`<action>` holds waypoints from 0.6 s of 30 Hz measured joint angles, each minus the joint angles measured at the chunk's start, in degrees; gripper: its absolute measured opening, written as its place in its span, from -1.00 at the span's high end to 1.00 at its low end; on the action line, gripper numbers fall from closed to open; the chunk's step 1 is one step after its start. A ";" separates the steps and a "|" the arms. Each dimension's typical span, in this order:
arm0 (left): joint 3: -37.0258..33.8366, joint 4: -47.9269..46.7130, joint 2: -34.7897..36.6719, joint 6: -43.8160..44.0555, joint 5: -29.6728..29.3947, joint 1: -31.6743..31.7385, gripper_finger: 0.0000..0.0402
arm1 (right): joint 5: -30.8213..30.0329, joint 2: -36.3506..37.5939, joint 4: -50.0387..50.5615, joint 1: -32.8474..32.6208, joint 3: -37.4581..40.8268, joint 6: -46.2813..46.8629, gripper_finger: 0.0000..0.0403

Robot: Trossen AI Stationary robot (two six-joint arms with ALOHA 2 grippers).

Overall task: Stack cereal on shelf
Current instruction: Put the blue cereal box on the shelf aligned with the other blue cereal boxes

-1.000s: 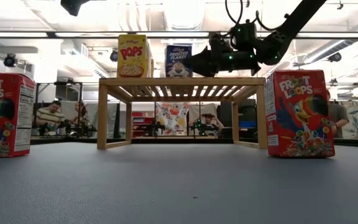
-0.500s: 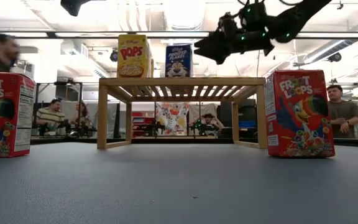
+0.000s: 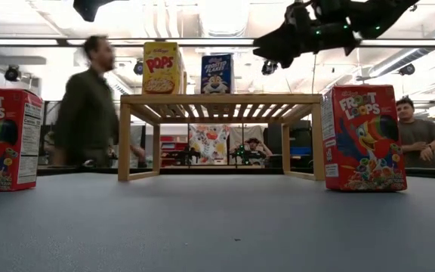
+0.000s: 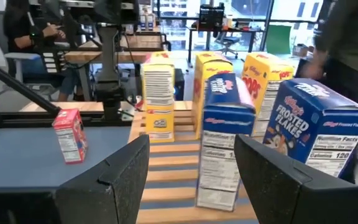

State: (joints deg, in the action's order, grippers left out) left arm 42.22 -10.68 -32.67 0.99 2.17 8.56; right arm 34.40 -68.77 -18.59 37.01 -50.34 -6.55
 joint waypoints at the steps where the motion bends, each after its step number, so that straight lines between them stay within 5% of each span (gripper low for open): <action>1: 0.00 -0.02 0.00 0.21 -0.10 0.00 -0.37 | -0.08 0.89 -0.08 -0.31 0.81 0.11 -0.11; 6: 0.00 -0.04 0.00 1.40 -0.17 0.00 -0.37 | -0.31 6.08 -0.09 -2.82 4.16 0.61 -0.11; 18: 0.00 -0.03 -1.28 2.56 -0.23 0.00 -0.37 | -14.04 17.68 0.80 -15.65 12.32 -1.03 -0.11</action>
State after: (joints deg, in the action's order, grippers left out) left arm 42.22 -10.71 -33.95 3.55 1.93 8.56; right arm 20.36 -51.09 -17.79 21.36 -38.02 -7.57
